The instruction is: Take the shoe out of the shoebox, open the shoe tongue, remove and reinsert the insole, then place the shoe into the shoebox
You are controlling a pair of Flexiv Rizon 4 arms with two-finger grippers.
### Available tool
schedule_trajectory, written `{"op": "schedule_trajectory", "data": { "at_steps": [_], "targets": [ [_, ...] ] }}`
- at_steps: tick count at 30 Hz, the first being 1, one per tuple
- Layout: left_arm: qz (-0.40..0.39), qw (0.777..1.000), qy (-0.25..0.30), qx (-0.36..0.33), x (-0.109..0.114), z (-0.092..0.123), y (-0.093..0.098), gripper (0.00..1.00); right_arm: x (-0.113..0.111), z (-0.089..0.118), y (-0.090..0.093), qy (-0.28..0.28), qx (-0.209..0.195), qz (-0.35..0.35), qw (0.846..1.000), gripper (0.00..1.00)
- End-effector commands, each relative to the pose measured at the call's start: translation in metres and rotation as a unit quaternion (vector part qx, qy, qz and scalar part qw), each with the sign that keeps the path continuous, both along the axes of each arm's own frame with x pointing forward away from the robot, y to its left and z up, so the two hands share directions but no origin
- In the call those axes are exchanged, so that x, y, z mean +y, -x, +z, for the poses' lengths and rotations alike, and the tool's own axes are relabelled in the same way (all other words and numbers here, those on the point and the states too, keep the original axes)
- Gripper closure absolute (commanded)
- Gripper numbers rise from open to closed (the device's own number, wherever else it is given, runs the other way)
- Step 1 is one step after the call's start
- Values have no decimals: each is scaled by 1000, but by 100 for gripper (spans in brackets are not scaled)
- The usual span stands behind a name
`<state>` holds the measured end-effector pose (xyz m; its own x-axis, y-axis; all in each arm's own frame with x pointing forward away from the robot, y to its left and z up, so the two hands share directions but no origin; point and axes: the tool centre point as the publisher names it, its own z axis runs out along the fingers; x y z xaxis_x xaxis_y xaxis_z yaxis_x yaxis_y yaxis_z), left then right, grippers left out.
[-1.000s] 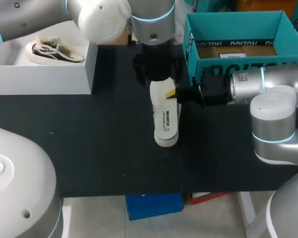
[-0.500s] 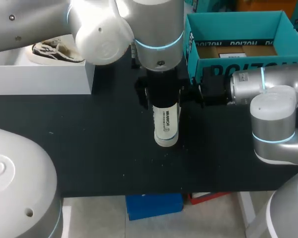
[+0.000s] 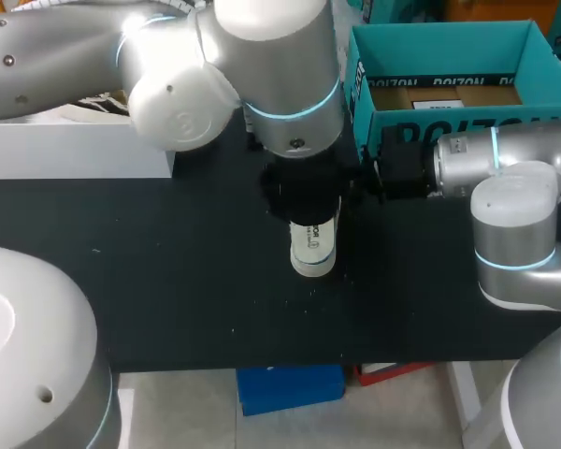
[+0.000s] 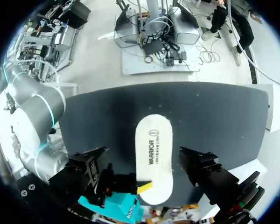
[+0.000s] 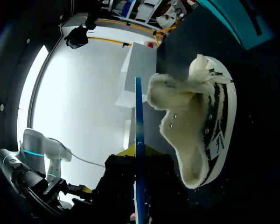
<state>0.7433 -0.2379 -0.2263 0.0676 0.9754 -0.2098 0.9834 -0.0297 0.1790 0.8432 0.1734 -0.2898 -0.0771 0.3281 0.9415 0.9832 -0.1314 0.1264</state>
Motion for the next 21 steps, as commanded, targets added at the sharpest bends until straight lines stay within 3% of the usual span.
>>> {"op": "schedule_trajectory", "data": {
  "at_steps": [1,5,7,21],
  "targets": [
    [-132,950,284,14,39,-10,-1,0,1,-1,1,0,0,-1,1000,100],
    [-176,917,358,-5,44,-13,-1,0,1,-1,1,0,0,-1,1000,100],
    [-230,876,423,-25,49,-14,0,0,1,-1,1,0,0,-1,1000,100],
    [-230,876,423,-25,49,-14,0,0,1,-1,1,0,0,-1,1000,100]
  ]
}}
